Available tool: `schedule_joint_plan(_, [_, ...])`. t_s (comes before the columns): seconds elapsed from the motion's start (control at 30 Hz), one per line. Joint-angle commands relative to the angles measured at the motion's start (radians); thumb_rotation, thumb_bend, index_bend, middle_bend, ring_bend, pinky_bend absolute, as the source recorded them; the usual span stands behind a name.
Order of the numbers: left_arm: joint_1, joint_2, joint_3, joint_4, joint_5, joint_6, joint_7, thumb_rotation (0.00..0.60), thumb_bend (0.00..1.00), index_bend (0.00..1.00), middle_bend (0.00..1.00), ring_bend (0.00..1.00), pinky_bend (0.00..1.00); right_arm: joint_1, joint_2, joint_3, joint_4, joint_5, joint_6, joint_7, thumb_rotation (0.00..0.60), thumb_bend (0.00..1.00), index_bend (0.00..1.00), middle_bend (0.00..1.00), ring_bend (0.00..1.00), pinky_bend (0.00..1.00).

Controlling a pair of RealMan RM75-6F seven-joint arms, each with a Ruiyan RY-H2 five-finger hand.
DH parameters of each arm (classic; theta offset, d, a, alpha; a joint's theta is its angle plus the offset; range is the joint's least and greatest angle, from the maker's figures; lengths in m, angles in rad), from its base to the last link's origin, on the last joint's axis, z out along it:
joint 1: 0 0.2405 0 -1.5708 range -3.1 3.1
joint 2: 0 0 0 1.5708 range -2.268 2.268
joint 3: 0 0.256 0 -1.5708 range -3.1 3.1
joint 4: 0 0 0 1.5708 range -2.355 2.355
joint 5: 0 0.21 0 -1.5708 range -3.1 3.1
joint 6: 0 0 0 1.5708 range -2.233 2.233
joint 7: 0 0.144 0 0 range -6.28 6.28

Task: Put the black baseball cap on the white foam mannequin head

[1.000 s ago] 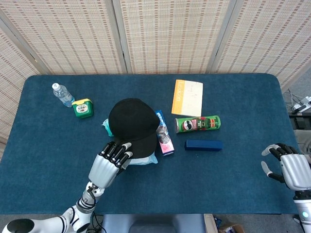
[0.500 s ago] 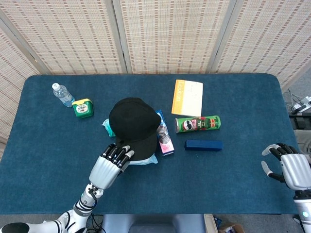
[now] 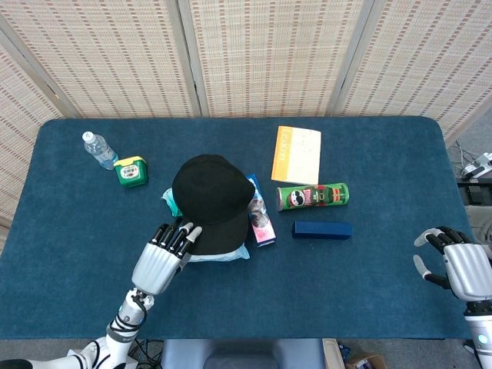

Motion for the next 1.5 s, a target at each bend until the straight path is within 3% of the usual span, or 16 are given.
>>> schedule_joint_plan(0.03, [0.007, 0.005, -0.004, 0.008, -0.012, -0.01, 0.001, 0.6, 0.13, 0.21, 0.33, 0.22, 0.35, 0.0, 0.0, 0.0, 0.0, 0.001, -0.001, 0.0, 0.6, 0.37, 0.46, 0.4, 0.28, 0.33])
schedule_joint_plan(0.17, [0.017, 0.01, -0.006, 0.018, -0.024, -0.017, -0.008, 0.6, 0.12, 0.04, 0.32, 0.22, 0.34, 0.001, 0.0, 0.0, 0.0, 0.001, -0.002, -0.001, 0.6, 0.37, 0.46, 0.4, 0.28, 0.33])
schedule_joint_plan(0.23, [0.025, 0.012, -0.005, 0.025, -0.029, -0.017, -0.015, 0.6, 0.11, 0.0, 0.32, 0.22, 0.34, 0.001, 0.0, 0.0, -0.001, 0.002, -0.002, -0.002, 0.6, 0.37, 0.46, 0.4, 0.28, 0.33])
schedule_joint_plan(0.57, [0.07, 0.026, -0.021, 0.064, -0.084, -0.015, -0.038, 0.6, 0.09, 0.0, 0.32, 0.22, 0.34, 0.001, -0.001, 0.0, -0.002, 0.003, -0.004, -0.01, 0.6, 0.37, 0.46, 0.4, 0.28, 0.33])
schedule_joint_plan(0.8, [0.106, 0.035, -0.043, 0.098, -0.138, -0.009, -0.077, 0.6, 0.09, 0.18, 0.3, 0.22, 0.34, 0.003, -0.004, 0.0, -0.004, 0.007, -0.009, -0.024, 0.6, 0.37, 0.46, 0.4, 0.28, 0.33])
schedule_joint_plan(1.03, [0.151, 0.068, -0.06, 0.098, -0.199, -0.013, -0.087, 0.6, 0.09, 0.26, 0.3, 0.22, 0.34, 0.007, -0.009, 0.003, -0.007, 0.018, -0.019, -0.048, 0.6, 0.37, 0.46, 0.4, 0.28, 0.33])
schedule_joint_plan(1.27, [0.197, 0.139, -0.074, 0.038, -0.258, -0.024, -0.063, 0.6, 0.09, 0.31, 0.3, 0.22, 0.34, 0.008, -0.016, 0.007, -0.011, 0.03, -0.024, -0.07, 0.6, 0.37, 0.46, 0.4, 0.28, 0.33])
schedule_joint_plan(1.5, [0.261, 0.225, -0.062, -0.077, -0.306, -0.027, -0.016, 0.6, 0.09, 0.28, 0.32, 0.25, 0.38, 0.011, -0.022, 0.011, -0.012, 0.042, -0.029, -0.087, 0.6, 0.37, 0.46, 0.4, 0.28, 0.33])
